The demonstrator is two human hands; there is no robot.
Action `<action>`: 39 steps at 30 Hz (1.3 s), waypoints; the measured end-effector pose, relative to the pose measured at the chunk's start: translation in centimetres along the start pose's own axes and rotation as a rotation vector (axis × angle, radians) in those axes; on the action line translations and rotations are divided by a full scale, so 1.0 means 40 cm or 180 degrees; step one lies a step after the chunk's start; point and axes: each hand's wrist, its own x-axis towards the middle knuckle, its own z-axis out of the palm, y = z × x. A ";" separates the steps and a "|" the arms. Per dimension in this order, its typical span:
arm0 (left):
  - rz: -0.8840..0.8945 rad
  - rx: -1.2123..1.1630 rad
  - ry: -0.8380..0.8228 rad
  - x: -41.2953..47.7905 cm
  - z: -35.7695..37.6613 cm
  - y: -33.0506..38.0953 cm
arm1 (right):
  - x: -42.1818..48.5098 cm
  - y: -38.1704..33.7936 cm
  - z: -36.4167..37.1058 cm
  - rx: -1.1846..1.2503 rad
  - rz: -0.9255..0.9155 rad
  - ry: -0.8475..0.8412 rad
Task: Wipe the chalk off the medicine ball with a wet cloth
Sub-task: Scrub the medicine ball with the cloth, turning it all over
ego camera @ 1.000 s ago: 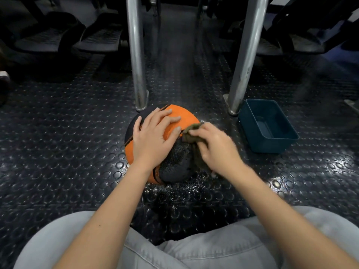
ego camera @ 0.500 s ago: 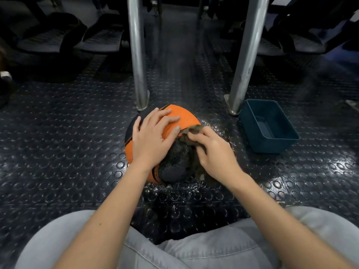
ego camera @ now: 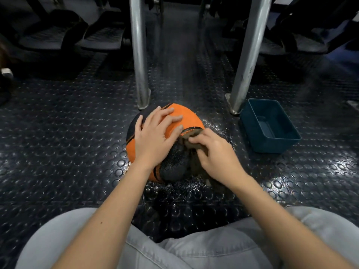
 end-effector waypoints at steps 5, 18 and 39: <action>-0.0159 -0.0161 -0.0064 0.009 -0.007 -0.003 | 0.010 0.063 -0.069 -0.0263 0.0088 -0.1185; 0.0145 -0.1124 -0.1193 0.042 -0.080 -0.038 | -0.005 0.001 -0.010 0.0141 -0.0024 -0.0101; 0.0388 -0.0073 -0.1656 0.019 -0.078 -0.021 | -0.014 0.002 -0.057 -0.0697 0.0169 -0.1716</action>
